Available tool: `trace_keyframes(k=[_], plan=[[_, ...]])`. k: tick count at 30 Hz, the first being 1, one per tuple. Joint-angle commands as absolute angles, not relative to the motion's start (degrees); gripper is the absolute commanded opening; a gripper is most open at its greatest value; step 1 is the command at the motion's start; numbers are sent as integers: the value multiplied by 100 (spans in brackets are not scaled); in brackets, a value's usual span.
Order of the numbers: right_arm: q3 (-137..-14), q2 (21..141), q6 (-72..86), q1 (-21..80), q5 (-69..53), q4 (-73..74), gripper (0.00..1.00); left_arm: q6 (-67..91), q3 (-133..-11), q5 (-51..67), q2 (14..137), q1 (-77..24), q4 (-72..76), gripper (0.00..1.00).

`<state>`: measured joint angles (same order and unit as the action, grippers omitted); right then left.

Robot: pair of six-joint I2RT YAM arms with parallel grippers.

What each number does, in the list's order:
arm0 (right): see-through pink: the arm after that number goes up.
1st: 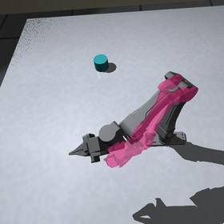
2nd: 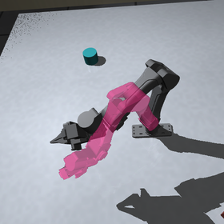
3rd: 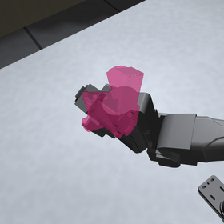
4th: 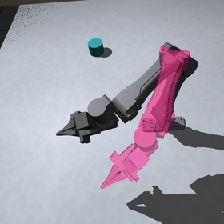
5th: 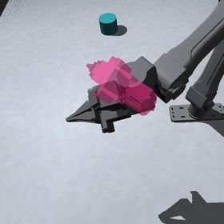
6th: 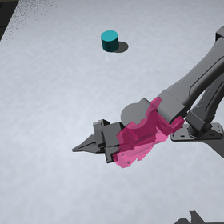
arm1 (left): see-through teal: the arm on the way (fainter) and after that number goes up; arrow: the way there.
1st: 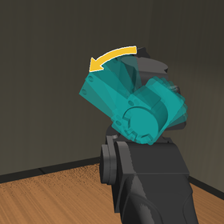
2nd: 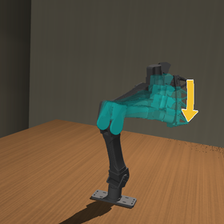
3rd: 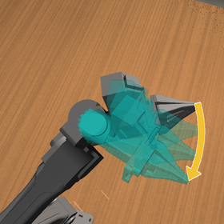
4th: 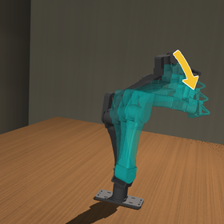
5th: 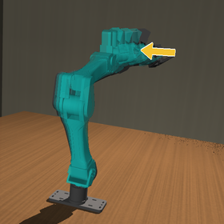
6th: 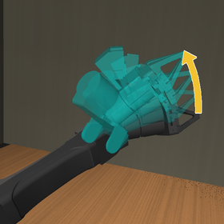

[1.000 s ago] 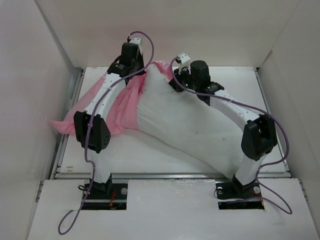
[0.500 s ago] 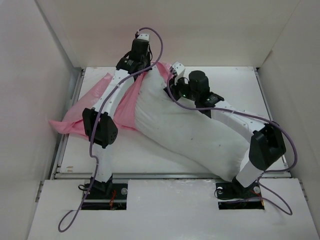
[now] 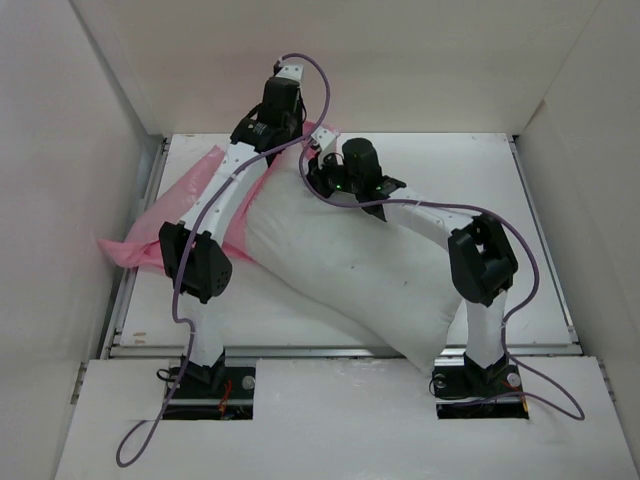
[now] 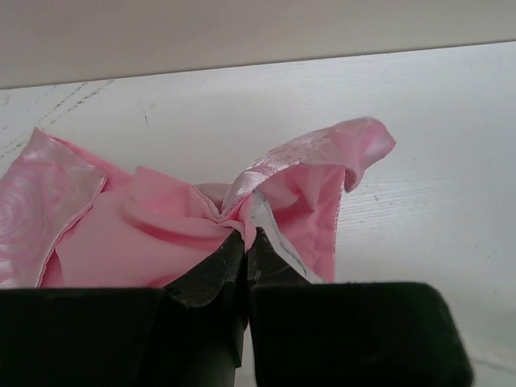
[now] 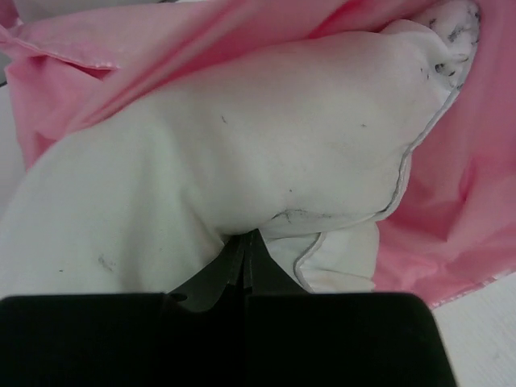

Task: Put the pillow into the pillowcase

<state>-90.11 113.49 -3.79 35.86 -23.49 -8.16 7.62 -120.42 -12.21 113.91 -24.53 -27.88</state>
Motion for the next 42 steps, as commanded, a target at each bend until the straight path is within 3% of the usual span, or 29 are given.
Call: trace_keyframes(k=[1,6,9,10,12,13,16,19,27,31,36,37,40,41,42], plan=[[-9097,11557,-334,3946,-2856,-904,0,502,-11997,-923,10504,-2672,-1591,0],[-8737,11549,167,3946,-2481,-1942,0,360,-11893,-677,10582,-2786,-1687,0],[-8456,11006,220,3946,-2102,-1942,0,360,-11576,-1158,10582,-2839,-1635,0],[-8246,10847,220,3946,-1944,-1942,17,430,-11575,-1212,10582,-2839,-1635,0],[-8034,10373,272,3946,-1767,-1821,36,500,-11575,-1213,10635,-2777,-1635,0],[-7955,10232,325,3946,-1532,-1758,58,501,-11575,-1300,10565,-2777,-1635,0],[-7594,9774,606,3946,-960,-1758,71,632,-11207,-1721,10319,-2725,-1564,0],[-7532,9712,947,3701,-738,-1758,73,694,-10777,-2046,9986,-2725,-1355,0],[-8700,10739,1055,3173,-2557,-1494,76,694,-10468,-2100,9703,-2610,-1301,0],[-9762,11416,1002,3173,-2767,-1003,78,694,-10591,-2101,9817,-2610,-1362,0],[-9826,11592,1002,3278,-2813,-1099,82,694,-11003,-2224,10046,-2610,-1573,0],[-9826,11593,1002,3278,-2734,-1099,90,747,-11004,-2224,10124,-2610,-1634,0],[-9949,11864,1002,3278,-2610,-828,91,747,-11145,-2224,10239,-2610,-1635,0],[-10010,11944,1002,3278,-2758,-730,79,747,-11145,-2224,10239,-2610,-1635,0],[-10167,12014,941,3278,-2899,-625,60,799,-11197,-2224,10291,-2610,-1635,0]])
